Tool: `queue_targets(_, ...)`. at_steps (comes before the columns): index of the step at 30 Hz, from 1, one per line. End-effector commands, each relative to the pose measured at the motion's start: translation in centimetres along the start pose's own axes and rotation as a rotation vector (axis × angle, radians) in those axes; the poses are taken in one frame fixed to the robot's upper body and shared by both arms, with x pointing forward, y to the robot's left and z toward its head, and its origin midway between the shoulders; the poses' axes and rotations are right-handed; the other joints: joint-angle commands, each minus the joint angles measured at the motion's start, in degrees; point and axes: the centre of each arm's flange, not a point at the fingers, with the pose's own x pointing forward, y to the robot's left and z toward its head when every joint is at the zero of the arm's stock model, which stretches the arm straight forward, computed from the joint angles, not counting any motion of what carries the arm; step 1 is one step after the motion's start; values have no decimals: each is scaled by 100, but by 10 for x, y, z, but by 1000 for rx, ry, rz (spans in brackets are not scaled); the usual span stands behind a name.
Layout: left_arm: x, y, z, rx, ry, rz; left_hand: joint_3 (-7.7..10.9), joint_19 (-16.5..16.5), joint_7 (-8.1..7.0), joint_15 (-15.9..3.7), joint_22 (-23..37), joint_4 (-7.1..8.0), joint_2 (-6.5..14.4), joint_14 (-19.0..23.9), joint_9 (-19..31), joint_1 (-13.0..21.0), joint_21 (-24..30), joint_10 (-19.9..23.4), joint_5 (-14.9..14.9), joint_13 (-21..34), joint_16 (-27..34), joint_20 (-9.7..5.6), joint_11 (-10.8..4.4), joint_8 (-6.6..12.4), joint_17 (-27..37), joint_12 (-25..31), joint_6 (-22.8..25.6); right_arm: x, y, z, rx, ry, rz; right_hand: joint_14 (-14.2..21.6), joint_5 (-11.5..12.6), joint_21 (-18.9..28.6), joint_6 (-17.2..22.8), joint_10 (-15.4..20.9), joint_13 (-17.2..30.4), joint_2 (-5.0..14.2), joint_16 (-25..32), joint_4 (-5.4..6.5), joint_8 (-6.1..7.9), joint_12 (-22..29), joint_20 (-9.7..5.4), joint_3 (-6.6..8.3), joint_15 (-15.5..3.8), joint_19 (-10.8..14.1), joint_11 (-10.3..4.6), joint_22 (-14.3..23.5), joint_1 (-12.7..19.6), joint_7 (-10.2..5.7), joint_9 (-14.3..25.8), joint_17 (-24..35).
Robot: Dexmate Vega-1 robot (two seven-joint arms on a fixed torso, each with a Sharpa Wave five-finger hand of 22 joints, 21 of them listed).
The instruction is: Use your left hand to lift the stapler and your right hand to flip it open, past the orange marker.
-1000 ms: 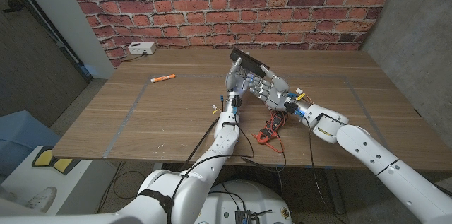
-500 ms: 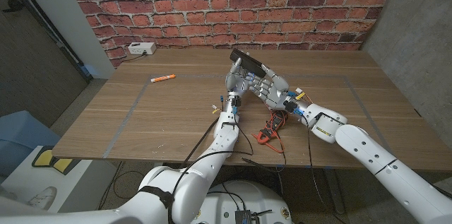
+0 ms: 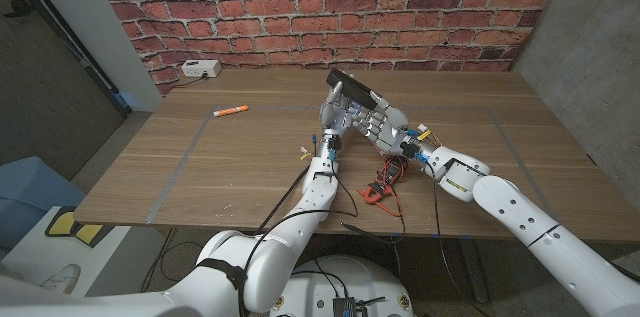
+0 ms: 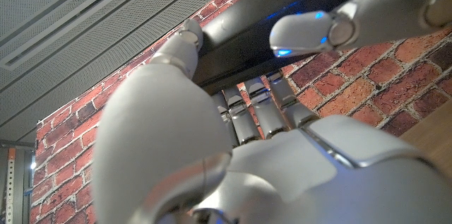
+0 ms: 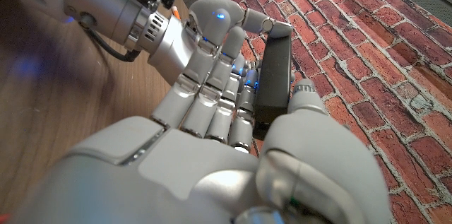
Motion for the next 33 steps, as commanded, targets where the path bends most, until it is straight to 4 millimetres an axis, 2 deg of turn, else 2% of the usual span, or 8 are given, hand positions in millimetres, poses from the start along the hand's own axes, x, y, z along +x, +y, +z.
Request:
queue_targets(1,1,2,-2,-1,9,3,268,22,-587,-814,23,305,604,48,725,585,23,469,40,205,40,-497,-416,548,20,44,985,3,-1,1,8,-1,-5,-23,16,3,66,13,18,13,-33,-20,30,27,-79,31,-464,-21,-24,9,25,14,17,15)
queue_targets(13,0,5,-6,-5,20,0,256,13,-587,-814,23,306,606,52,703,596,26,475,38,204,44,-496,-414,545,20,37,980,5,-2,0,32,-1,-20,11,3,7,337,51,15,-15,-47,64,115,16,-67,3,-439,-9,-28,8,-134,-66,12,25)
queue_targets(14,0,5,-6,-5,21,-1,255,12,-583,-814,23,307,607,53,701,596,26,474,38,202,45,-495,-415,548,20,35,989,5,-2,0,31,-1,-22,2,-1,8,347,19,9,-39,-57,75,112,-5,-63,-10,-436,-7,-64,8,-166,-68,7,25)
queue_targets(25,0,6,-7,-1,24,-8,240,7,-571,-815,25,307,609,59,676,610,35,490,36,198,50,-495,-416,557,21,30,1013,5,-2,0,28,1,-35,-25,-40,5,406,1,-17,-139,-83,178,102,-44,-19,-109,-402,-4,-54,5,-413,-52,-11,36)
queue_targets(33,-1,6,-10,1,32,-15,230,3,-588,-816,26,305,605,62,660,619,39,495,34,182,53,-494,-417,564,21,18,1033,5,0,-1,34,8,-36,-42,-36,-7,586,61,-40,-97,-109,179,144,-47,-4,-76,-456,-24,-60,5,-425,-86,-28,42)
